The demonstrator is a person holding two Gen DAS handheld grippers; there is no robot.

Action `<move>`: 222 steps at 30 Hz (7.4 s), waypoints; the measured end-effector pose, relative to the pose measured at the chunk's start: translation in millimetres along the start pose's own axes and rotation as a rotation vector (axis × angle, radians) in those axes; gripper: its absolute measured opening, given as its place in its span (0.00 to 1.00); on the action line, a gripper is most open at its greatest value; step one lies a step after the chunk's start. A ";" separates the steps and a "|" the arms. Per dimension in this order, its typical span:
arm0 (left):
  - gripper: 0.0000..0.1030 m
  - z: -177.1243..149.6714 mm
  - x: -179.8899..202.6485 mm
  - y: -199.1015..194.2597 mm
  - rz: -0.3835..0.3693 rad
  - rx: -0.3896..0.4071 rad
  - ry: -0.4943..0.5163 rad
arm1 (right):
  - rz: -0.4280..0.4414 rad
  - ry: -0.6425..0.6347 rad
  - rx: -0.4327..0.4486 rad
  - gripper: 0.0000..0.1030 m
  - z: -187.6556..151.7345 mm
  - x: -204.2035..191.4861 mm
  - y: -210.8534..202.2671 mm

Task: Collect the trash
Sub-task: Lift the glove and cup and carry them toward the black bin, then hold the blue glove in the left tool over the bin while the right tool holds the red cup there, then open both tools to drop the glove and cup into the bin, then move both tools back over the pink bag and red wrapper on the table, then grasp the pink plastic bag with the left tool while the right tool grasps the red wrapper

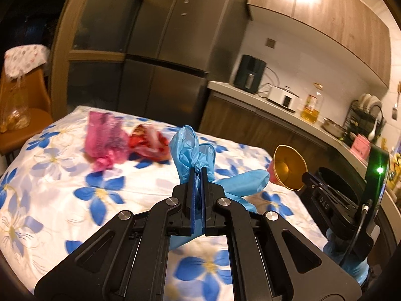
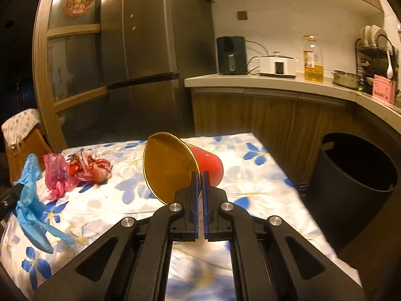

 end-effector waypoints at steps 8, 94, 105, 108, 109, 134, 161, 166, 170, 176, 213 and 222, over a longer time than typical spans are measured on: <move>0.02 15.2 61.5 12.1 -0.080 0.018 0.073 | -0.057 0.038 0.074 0.03 22.3 48.2 -33.0; 0.21 59.0 412.0 162.2 -0.603 0.114 0.405 | -0.295 0.264 0.275 0.04 109.0 267.9 -53.5; 0.62 57.4 396.7 166.5 -0.618 0.095 0.329 | -0.318 0.280 0.270 0.37 102.1 275.9 -57.1; 0.76 58.6 386.3 160.6 -0.591 0.113 0.318 | -0.320 0.277 0.271 0.48 99.9 273.5 -60.7; 0.79 58.5 381.5 157.7 -0.578 0.116 0.317 | -0.320 0.276 0.273 0.53 99.2 272.0 -62.6; 0.93 39.2 168.3 78.9 -0.140 0.102 0.177 | -0.153 0.177 0.227 0.78 66.3 143.7 -63.8; 0.93 20.9 -122.4 54.4 0.392 0.055 0.040 | 0.203 -0.010 0.024 0.78 0.4 -109.8 41.3; 0.93 23.0 -151.1 74.9 0.402 0.025 0.001 | 0.223 -0.028 0.001 0.78 -9.5 -135.4 59.1; 0.92 22.2 -164.1 92.8 0.406 0.001 -0.001 | 0.241 -0.052 -0.011 0.78 -16.0 -157.0 74.0; 0.78 16.0 -178.2 120.9 0.349 -0.070 -0.030 | 0.258 -0.082 -0.038 0.77 -28.2 -182.8 99.4; 0.02 5.4 -152.5 115.9 0.207 -0.075 -0.025 | 0.281 -0.163 -0.139 0.11 -41.2 -181.7 98.4; 0.02 20.1 -98.3 95.7 0.144 -0.030 0.028 | 0.233 -0.114 -0.058 0.11 -14.8 -127.7 59.9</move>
Point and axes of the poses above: each gripper's, at about its wrist camera, not at the fingertips, and y roughly the way its jaws point, x to its right, z to its top, the point moved 6 cm from there along y, roughly the way its jaws point, and after that the axes turned 15 degrees about y, right-handed, at the moved point
